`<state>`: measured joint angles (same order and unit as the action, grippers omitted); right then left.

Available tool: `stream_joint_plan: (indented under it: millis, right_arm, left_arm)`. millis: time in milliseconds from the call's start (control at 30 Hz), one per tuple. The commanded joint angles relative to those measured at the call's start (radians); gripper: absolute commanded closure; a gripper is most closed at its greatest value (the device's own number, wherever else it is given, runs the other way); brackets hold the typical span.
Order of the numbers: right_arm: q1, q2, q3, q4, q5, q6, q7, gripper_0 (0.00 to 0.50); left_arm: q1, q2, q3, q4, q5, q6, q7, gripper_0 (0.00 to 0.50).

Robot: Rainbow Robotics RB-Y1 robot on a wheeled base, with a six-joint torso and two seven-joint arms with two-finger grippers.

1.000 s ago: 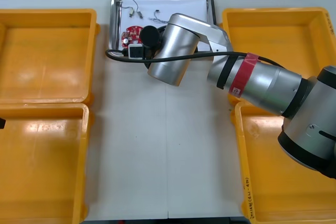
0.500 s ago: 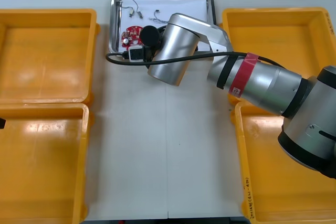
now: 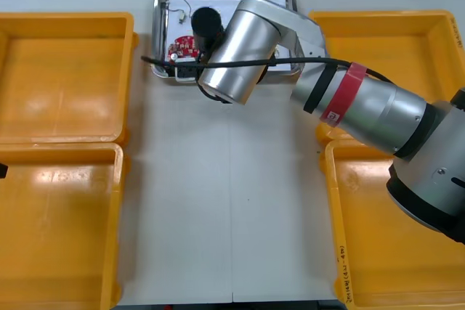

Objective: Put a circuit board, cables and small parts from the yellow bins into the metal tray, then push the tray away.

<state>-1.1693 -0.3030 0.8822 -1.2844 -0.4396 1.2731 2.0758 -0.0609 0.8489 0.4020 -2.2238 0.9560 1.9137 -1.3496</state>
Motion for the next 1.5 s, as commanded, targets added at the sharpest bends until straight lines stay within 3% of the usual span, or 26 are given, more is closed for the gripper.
stream_joint_plan:
  millis: [33,300,733,1033,1300,1500]
  right_arm:
    - [-0.055,-0.051,-0.077,-0.087,-0.076,0.06,0.036,0.0]
    - [-0.033,-0.116,-0.123,-0.219,-0.214,0.183,-0.079,0.0]
    - [0.151,-0.225,-0.209,-0.581,-0.264,0.373,-0.355,0.0]
    - [0.27,-0.286,-0.301,-0.716,-0.343,0.43,-0.528,0.0]
    - [0.395,-0.34,-0.454,-0.843,-0.376,0.526,-0.571,0.0]
    - [0.491,-0.43,-0.534,-0.977,-0.407,0.577,-0.691,0.0]
  left_arm:
    - [0.019,0.042,0.032,-0.027,0.007,0.006,-0.04,0.0]
    - [0.019,0.042,0.032,-0.027,0.007,0.006,-0.04,0.0]
    - [0.019,0.042,0.032,-0.027,0.007,0.006,-0.04,0.0]
    - [0.019,0.042,0.032,-0.027,0.007,0.006,-0.04,0.0]
    - [0.019,0.042,0.032,-0.027,0.007,0.006,-0.04,0.0]
    - [0.019,0.042,0.032,-0.027,0.007,0.006,-0.04,0.0]
